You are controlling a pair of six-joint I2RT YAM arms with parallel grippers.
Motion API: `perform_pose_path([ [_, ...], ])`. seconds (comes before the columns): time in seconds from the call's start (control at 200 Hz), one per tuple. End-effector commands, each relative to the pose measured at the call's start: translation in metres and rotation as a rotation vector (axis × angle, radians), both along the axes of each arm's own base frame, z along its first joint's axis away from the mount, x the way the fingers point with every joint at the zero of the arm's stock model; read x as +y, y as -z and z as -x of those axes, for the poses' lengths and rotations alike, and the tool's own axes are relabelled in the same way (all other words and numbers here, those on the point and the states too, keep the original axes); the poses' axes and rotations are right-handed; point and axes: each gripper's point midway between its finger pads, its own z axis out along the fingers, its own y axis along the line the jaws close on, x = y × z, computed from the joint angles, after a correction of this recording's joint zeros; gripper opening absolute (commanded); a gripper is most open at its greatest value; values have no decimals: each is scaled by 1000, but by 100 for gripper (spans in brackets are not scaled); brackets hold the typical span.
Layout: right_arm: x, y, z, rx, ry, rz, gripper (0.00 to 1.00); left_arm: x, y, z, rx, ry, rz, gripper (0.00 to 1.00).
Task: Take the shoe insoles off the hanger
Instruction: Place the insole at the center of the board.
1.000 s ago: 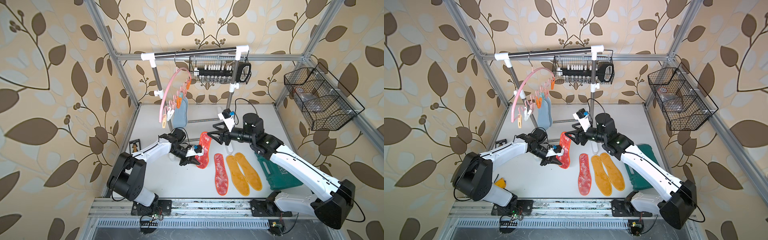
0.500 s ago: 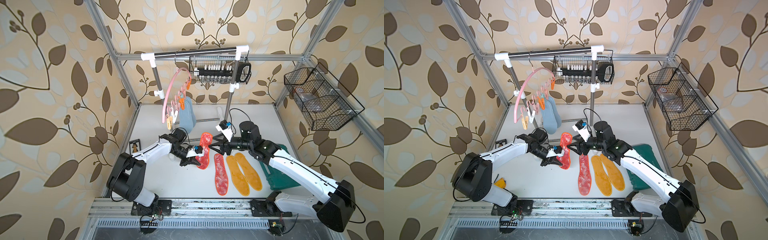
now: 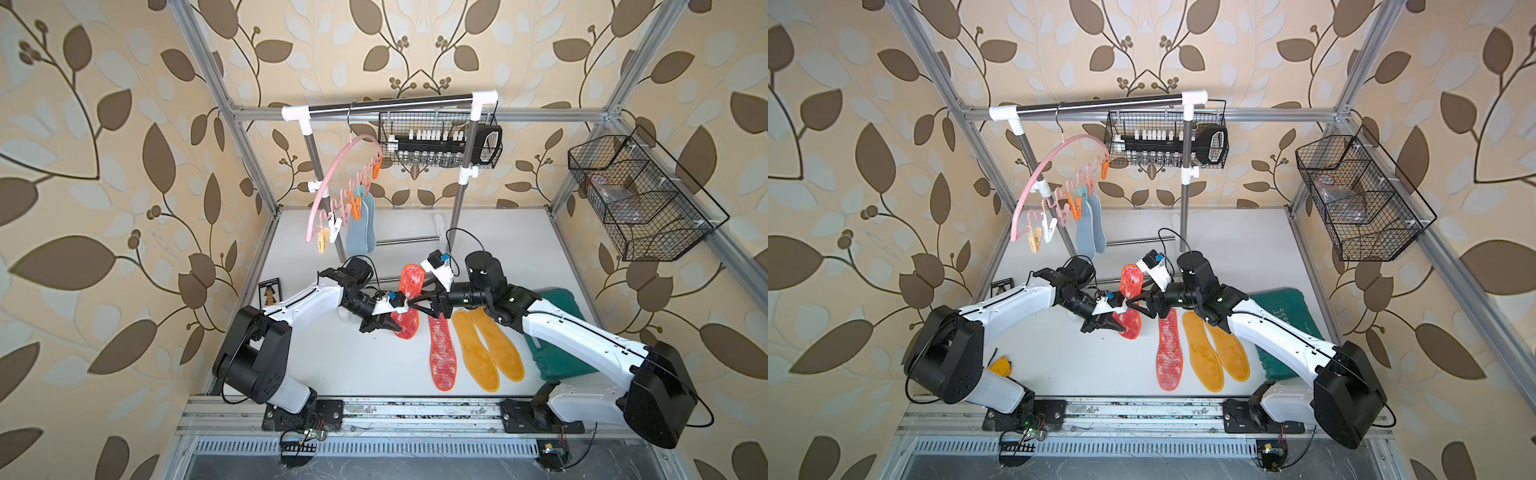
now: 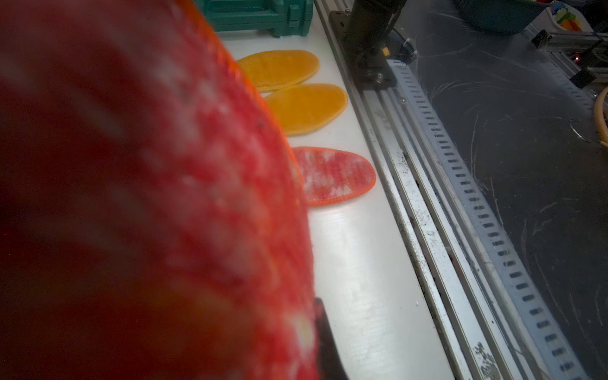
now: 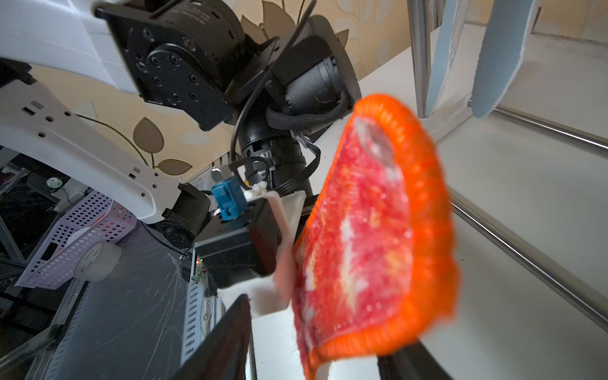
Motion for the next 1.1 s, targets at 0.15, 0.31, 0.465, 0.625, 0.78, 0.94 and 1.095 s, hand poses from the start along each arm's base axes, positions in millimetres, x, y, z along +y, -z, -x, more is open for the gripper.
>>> perform_pose_path([
  [0.15, 10, -3, -3, -4, -51, -8, 45, -3, -18, 10, -39, 41, 62, 0],
  [0.31, 17, -3, -5, 27, -79, -24, 41, -2, -17, 11, -49, 49, 64, 0],
  [0.465, 22, -1, -5, 57, -97, -32, 37, -2, -15, 12, -55, 53, 63, 0],
  [0.625, 24, 0, -5, 68, -109, -35, 17, -1, -14, 11, -61, 53, 59, 0],
  [0.78, 17, 8, -4, 109, -98, -5, 4, 0, -11, 9, -67, 48, 45, 3],
  [0.94, 7, 21, 0, 153, -77, 31, 1, -2, -17, 7, -41, 35, 45, 43],
  [1.095, 1, 48, 2, 188, -54, 78, 0, -1, -16, 5, -16, 28, 35, 53],
])
